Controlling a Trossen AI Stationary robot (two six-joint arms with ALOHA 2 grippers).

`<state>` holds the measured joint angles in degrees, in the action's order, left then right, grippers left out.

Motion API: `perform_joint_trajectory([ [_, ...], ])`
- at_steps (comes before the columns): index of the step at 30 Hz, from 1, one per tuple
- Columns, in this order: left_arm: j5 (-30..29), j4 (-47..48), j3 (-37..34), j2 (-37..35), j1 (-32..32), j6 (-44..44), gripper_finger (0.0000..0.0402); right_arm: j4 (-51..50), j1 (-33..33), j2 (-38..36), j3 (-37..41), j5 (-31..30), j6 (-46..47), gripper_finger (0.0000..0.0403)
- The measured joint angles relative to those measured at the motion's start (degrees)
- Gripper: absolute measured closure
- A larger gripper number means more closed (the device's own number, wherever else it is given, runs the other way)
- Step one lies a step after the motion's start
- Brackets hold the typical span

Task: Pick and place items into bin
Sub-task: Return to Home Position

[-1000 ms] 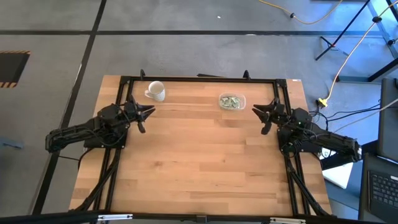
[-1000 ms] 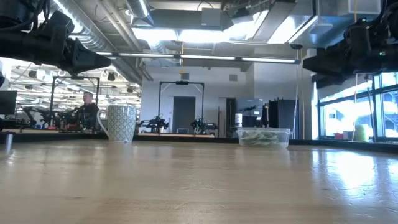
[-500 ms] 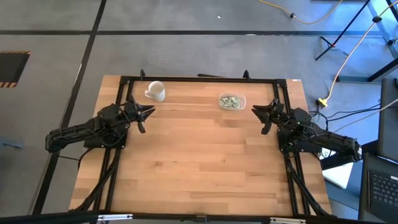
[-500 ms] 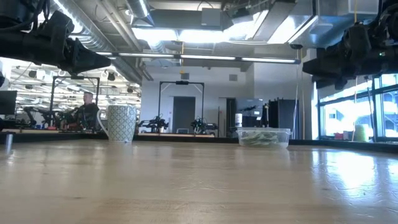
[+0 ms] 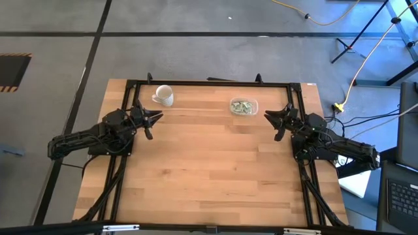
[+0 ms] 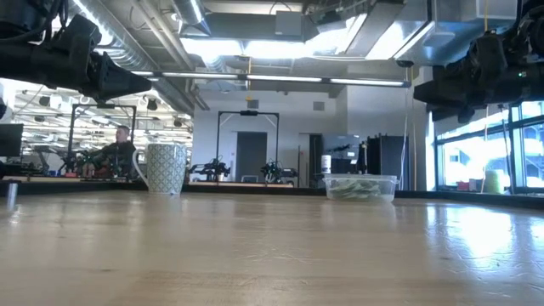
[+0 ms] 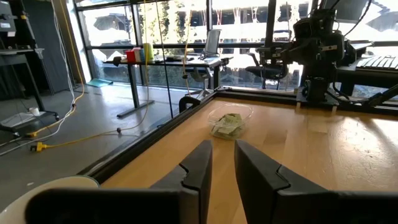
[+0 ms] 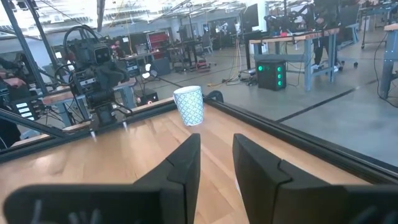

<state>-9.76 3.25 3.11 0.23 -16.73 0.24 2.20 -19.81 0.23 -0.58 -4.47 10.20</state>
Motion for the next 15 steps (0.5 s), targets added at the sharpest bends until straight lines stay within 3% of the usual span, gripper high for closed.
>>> perform_joint_trajectory([
  [15,0.0,0.0,0.0,0.0,0.0,0.0,0.0336,0.0,0.0,0.0,0.0,0.0,0.0,0.0304],
])
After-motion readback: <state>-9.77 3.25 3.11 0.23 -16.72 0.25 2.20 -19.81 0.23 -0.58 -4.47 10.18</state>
